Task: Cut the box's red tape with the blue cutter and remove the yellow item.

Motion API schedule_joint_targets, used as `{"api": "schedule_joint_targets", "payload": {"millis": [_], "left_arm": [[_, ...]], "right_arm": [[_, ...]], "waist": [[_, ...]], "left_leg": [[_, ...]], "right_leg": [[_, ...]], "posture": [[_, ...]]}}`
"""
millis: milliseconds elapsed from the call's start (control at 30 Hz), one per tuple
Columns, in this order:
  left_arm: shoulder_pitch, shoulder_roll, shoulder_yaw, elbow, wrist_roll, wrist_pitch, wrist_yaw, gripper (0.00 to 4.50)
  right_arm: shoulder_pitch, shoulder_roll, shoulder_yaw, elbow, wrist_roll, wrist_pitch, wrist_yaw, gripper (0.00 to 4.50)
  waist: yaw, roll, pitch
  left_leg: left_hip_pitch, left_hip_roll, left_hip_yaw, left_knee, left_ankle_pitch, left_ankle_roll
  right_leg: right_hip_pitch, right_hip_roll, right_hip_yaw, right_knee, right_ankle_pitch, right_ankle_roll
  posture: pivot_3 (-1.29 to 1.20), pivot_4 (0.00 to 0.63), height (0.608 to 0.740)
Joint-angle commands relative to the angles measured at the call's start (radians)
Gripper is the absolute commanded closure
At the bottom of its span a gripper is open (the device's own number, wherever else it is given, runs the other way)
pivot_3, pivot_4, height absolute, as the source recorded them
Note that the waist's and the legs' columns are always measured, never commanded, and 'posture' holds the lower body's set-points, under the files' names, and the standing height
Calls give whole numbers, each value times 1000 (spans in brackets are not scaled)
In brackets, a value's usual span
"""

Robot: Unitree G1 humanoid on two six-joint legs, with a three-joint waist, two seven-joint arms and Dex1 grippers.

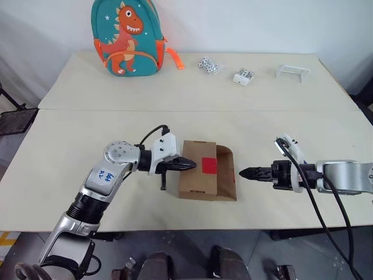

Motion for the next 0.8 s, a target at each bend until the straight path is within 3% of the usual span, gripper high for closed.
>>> {"api": "schedule_joint_targets", "payload": {"millis": [33, 500, 800], "left_arm": [[2, 12, -27, 17, 27, 13, -18, 4500], [11, 33, -27, 1, 26, 26, -35, 4500], [2, 46, -27, -11, 23, 43, -46, 4500]], "right_arm": [[-33, 56, -9, 92, -31, 19, 73, 1914], [-146, 218, -19, 329, -411, 157, 357, 1914], [-317, 255, 138, 470, -809, 167, 740, 1914]], "waist": [[1, 0, 0], [-1, 0, 0], [-18, 1, 0]], "left_leg": [[0, 0, 0, 0, 0, 0], [0, 0, 0, 0, 0, 0], [0, 0, 1, 0, 0, 0]], "right_leg": [[0, 0, 0, 0, 0, 0], [0, 0, 0, 0, 0, 0], [0, 0, 0, 1, 0, 0]], "posture": [[0, 150, 740], [0, 150, 740], [0, 150, 740]]}}
